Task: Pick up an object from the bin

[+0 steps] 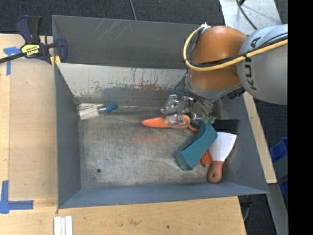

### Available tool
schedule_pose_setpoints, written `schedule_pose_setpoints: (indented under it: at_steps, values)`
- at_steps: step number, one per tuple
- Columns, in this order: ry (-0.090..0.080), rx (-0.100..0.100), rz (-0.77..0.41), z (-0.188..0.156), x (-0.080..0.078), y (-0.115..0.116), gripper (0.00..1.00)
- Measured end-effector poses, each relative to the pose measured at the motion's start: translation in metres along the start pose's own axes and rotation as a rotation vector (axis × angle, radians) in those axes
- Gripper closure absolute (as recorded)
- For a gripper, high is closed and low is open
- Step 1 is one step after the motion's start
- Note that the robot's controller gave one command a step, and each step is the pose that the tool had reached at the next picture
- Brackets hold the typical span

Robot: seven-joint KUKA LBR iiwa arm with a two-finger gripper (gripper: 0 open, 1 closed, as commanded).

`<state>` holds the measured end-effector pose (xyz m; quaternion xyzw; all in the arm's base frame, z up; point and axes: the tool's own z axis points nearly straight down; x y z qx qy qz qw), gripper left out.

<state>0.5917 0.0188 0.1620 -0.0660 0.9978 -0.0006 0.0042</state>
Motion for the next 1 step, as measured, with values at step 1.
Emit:
schedule_pose_setpoints:
  at_steps: [1]
  values:
    - [0.005,-0.002,-0.23,-0.1343,0.0577,-0.003,1.0]
